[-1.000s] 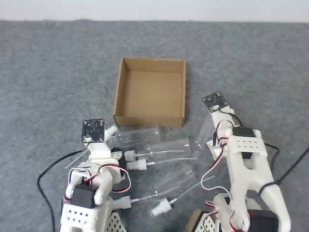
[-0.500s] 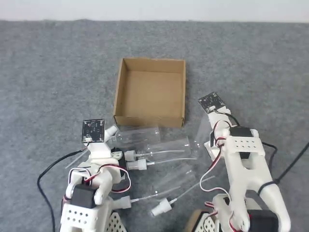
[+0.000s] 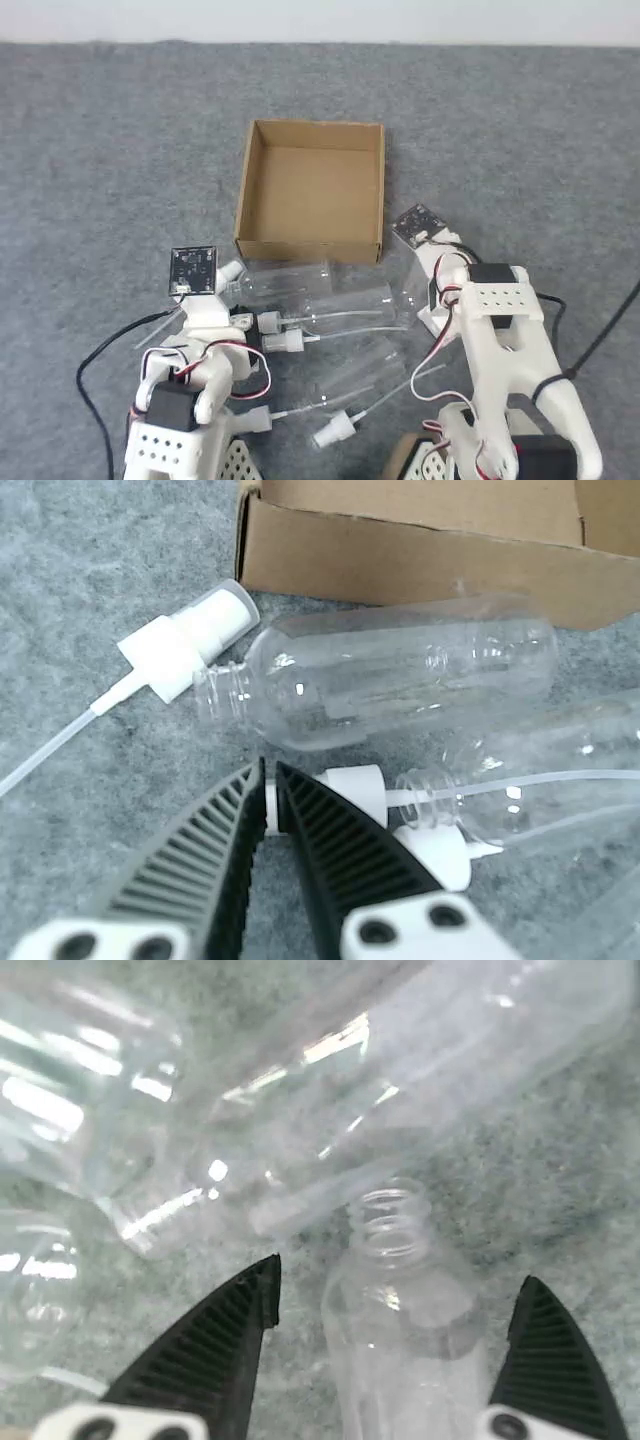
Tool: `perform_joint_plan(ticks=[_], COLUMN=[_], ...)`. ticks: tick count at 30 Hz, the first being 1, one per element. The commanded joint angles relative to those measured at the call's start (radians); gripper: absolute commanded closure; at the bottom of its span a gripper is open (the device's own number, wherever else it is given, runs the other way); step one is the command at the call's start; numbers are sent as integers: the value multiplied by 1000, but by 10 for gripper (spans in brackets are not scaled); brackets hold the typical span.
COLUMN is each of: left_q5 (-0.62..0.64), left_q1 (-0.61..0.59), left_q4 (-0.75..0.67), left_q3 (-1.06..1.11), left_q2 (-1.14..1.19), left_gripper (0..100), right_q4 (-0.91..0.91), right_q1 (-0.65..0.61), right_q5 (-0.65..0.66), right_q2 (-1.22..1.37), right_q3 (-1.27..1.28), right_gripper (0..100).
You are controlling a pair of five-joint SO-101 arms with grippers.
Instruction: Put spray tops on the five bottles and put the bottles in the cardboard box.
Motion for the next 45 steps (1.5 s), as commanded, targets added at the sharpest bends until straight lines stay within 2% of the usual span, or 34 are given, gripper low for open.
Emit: perform_joint_plan(ticks=[1,15,23,45], left_q5=[-8,-8,-8,-8], left_q1=[-3,-3,-3,-3], left_q4=[-6,-6,-6,-6], left_q3=[-12,-12,-12,-12], left_q2=[-15,-15,-15,-15], left_gripper=[988,988,988,988], right_q4=[21,21,15,22], right_q1=[2,107,107,117], right_q5=[41,133,130,126], right_q2=[-44,-44,-44,-44], right_q3=[-14,-14,-14,3], right_gripper=[683,687,885,894])
